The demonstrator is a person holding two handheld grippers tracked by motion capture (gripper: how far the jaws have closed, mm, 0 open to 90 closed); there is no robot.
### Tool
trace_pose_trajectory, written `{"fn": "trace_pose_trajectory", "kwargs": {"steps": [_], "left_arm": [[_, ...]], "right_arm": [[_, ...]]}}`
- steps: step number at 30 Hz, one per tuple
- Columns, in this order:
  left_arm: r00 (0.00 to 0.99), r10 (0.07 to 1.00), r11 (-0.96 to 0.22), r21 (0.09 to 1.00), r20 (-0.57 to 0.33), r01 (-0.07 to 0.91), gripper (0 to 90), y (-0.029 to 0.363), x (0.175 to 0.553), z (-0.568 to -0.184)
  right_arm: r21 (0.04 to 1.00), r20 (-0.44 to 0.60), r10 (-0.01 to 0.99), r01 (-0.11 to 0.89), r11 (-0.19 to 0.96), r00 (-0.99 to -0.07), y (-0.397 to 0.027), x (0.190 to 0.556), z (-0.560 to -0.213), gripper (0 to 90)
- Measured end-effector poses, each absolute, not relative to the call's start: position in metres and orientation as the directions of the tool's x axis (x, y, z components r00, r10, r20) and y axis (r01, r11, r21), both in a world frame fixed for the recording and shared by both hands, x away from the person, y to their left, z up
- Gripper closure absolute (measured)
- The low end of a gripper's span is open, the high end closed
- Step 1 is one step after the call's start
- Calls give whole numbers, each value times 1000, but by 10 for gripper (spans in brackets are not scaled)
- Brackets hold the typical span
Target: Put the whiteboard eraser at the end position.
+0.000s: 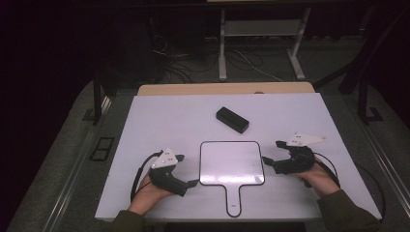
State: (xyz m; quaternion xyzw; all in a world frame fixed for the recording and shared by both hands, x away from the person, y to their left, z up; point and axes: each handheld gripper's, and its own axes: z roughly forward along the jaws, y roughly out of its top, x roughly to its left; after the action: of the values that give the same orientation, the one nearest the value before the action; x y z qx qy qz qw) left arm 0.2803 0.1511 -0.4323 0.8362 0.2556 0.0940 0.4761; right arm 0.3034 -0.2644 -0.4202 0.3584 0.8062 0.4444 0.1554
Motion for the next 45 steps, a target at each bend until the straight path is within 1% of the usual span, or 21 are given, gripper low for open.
{"fn": "trace_pose_trajectory", "kwargs": {"steps": [9,20,23,29,37,45], "left_arm": [[849,520,-408,847,-90,340,0,151,280,-432],[851,519,-417,845,-81,335,0,152,281,-431],[851,520,-418,844,-82,337,0,152,281,-431],[848,523,-413,845,-87,341,0,153,281,-432],[846,525,-409,845,-92,345,0,154,280,-433],[842,531,-406,843,-97,353,0,158,279,-434]], "right_arm": [[817,74,708,449,361,-703,-272,292,-431,163],[828,98,719,457,325,-688,-289,276,-439,163],[830,103,720,458,318,-686,-291,271,-440,131],[831,100,724,457,316,-682,-296,263,-442,130],[823,94,729,464,326,-678,-303,258,-448,130],[820,86,725,462,338,-683,-301,258,-449,130]]}}
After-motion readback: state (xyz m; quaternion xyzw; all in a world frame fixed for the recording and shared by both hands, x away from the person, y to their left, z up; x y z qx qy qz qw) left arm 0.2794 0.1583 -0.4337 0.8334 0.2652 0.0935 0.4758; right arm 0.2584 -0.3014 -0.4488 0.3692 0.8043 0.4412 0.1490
